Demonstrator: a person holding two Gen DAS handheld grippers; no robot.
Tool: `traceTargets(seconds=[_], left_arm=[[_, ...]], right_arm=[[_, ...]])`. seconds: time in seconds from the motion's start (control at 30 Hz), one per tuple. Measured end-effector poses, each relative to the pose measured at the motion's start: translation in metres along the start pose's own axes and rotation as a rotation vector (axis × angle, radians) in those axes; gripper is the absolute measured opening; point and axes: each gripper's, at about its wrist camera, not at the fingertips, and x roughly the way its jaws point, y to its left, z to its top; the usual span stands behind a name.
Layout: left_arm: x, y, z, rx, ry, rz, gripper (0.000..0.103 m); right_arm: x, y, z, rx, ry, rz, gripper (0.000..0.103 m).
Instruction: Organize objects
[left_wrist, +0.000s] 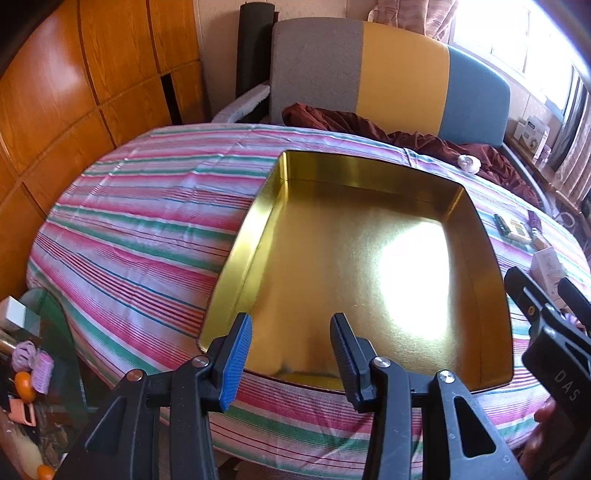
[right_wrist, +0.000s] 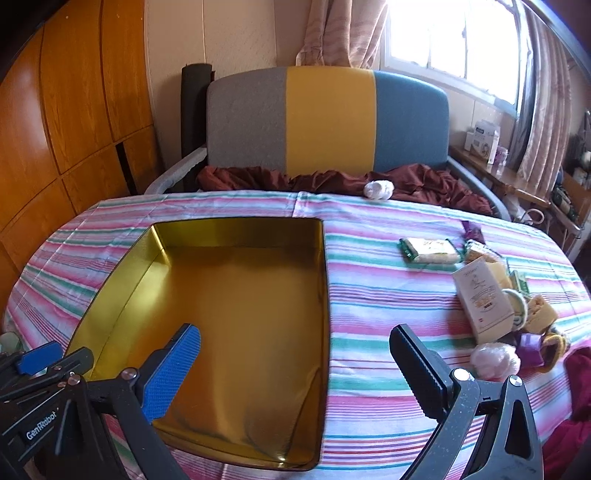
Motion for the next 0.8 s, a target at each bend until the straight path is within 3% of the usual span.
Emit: traceTargets(seconds=[0.3, 0.57, 0.8], left_arm=[[-0.007, -0.012, -0.008, 0.022, -0.035, -0.044, 0.044], [-0.016, -0.045, -0.023, 0.148, -0.066, -0.125, 0.045], [-0.023, -0.077, -0.038, 0.264, -0.090, -0.126, 0.045]], right_arm=[[-0.002, -0.028, -0.001, 0.018, 0.005, 0.065, 0.103], [-0.011, -0.085, -0.019, 0.064, 0.014, -0.026, 0.103], [-0.024, -0.154, -0.035, 0.152, 0.012, -0.112, 0.103]])
